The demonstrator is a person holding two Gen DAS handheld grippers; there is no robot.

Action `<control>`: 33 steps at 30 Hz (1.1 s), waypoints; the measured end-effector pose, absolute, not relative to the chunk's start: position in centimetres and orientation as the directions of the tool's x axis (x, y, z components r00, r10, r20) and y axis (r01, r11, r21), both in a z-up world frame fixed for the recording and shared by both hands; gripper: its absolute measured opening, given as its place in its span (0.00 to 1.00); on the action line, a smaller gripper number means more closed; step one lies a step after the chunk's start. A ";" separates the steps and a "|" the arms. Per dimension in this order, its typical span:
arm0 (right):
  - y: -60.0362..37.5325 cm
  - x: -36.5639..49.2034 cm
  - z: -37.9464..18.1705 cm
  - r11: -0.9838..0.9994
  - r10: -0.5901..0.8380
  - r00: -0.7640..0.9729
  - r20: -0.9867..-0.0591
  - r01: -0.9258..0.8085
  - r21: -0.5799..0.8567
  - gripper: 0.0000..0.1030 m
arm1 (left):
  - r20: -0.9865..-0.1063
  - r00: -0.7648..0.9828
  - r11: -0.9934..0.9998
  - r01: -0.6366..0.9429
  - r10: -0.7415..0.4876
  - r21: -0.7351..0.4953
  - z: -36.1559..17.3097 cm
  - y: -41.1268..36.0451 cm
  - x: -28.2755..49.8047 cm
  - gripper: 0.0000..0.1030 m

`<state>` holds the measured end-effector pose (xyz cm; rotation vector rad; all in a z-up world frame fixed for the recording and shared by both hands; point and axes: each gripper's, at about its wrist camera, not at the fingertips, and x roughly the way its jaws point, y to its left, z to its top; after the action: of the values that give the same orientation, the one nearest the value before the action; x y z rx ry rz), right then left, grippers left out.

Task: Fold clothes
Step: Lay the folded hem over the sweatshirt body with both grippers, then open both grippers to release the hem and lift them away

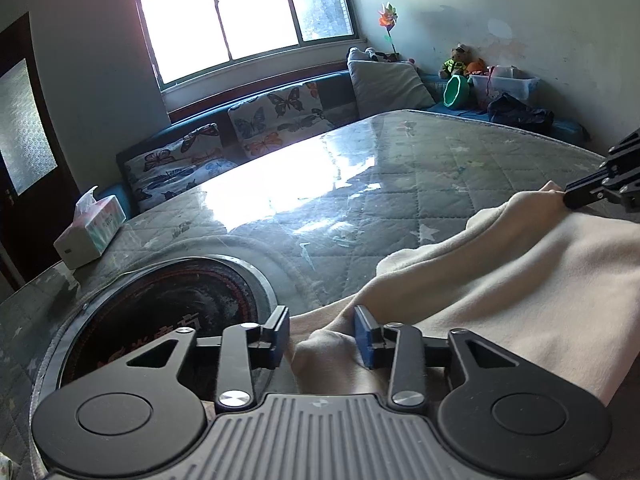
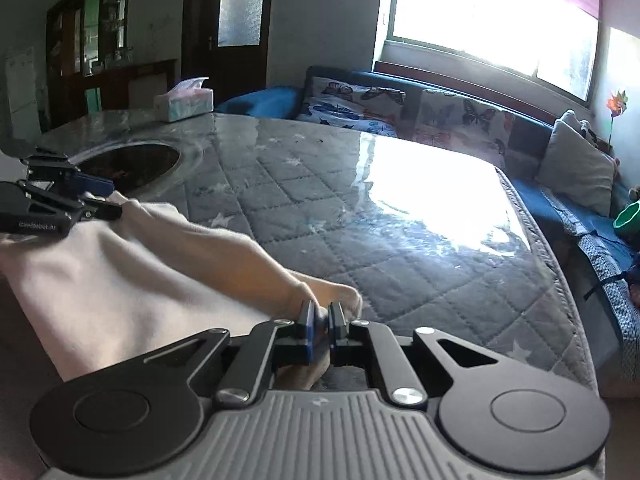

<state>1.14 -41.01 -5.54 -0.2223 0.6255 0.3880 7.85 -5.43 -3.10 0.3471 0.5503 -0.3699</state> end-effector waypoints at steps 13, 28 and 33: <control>-35.8 3.0 -3.3 0.823 0.455 0.662 -0.596 -0.568 -0.003 0.06 | -0.530 0.775 0.855 0.492 -0.346 0.162 -1.1 -7.9 6.2 0.34; -32.6 5.2 -5.0 0.812 0.446 0.617 -0.648 -0.584 0.003 0.07 | -0.597 0.707 0.845 0.528 -0.379 0.089 -2.1 -9.8 9.9 0.18; -31.8 6.3 -5.6 0.808 0.434 0.599 -0.673 -0.589 -0.003 0.08 | -0.580 0.723 0.853 0.514 -0.376 0.088 -2.0 -9.3 9.6 0.21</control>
<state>6.27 -31.80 -5.61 -0.2352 0.7127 0.5990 9.63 -9.31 -2.02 0.2508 0.5821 -0.4968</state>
